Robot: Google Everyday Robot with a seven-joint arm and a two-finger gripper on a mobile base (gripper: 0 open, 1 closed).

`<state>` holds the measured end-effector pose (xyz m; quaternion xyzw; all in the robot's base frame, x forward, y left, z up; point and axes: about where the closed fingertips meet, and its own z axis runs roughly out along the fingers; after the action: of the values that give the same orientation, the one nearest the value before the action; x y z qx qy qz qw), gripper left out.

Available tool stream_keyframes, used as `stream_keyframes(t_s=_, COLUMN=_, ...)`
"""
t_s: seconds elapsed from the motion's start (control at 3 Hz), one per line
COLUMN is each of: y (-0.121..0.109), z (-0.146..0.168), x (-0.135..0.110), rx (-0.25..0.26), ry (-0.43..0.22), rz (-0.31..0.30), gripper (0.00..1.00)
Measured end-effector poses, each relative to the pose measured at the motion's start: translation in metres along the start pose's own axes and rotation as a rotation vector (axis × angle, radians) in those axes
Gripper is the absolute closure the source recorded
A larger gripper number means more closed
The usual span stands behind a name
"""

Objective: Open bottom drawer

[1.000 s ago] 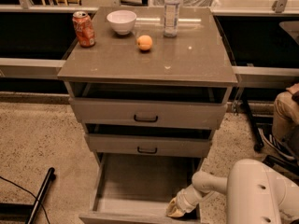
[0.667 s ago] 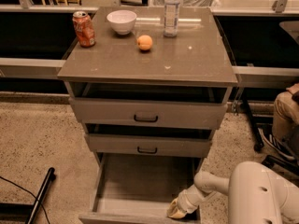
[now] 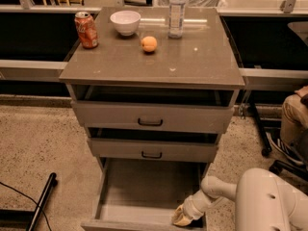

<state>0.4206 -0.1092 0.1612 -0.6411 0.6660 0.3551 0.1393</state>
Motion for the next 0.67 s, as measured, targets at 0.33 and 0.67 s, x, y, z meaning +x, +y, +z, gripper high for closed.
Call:
stream_keyframes(t_s=0.33, y=-0.002, z=-0.007, x=-0.004, rx=-0.015, ry=-0.023, rz=0.002, gripper=1.00)
stream_keyframes(t_s=0.67, y=-0.012, z=-0.029, x=-0.013, rx=0.057, ry=-0.057, rz=-0.022, gripper=1.00)
